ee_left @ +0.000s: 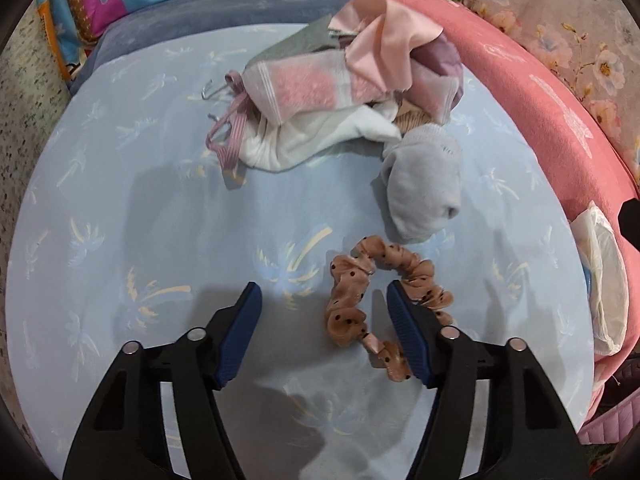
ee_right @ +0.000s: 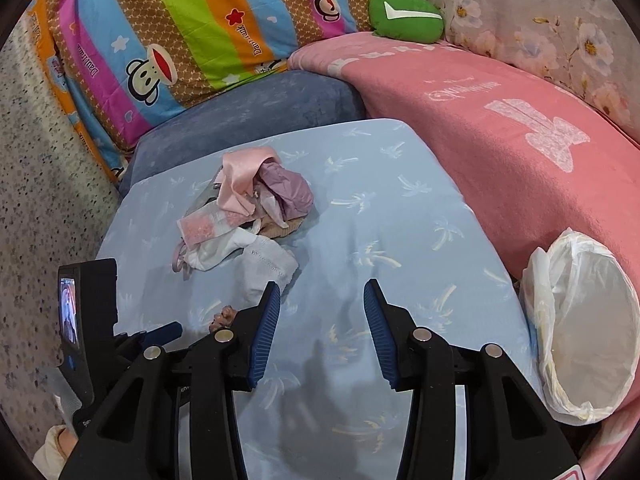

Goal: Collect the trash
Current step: 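Grasp the tan scrunchie with the left tool while the right tool grasps the grey sock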

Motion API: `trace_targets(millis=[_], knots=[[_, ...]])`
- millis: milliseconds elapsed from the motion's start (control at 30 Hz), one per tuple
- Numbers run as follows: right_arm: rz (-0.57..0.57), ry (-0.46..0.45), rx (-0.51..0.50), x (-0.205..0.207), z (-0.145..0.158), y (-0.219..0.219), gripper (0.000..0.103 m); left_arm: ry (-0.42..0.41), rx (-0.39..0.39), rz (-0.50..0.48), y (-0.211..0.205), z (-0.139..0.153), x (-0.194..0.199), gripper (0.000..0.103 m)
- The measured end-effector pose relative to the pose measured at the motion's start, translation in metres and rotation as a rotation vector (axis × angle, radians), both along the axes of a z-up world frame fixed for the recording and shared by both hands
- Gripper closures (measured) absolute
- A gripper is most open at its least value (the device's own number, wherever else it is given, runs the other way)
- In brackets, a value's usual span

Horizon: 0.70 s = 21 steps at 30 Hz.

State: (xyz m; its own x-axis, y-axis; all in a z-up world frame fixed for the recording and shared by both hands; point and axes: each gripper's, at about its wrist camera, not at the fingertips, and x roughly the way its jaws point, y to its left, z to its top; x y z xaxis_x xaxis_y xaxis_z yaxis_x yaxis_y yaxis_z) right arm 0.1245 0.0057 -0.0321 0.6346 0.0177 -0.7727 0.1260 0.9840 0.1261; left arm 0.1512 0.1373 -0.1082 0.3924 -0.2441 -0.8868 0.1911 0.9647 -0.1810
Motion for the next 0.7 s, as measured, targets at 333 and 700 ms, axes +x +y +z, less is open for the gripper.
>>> trace_targets(millis=[333, 700], knots=[[0.04, 0.059, -0.001, 0.03, -0.028, 0.025, 0.06, -0.01, -0.021, -0.028, 0.006, 0.001, 0.006, 0.09], [0.061, 0.103, 0.017, 0.071, -0.054, 0.047, 0.052, -0.063, -0.036, 0.029, 0.029, 0.018, 0.027, 0.091]])
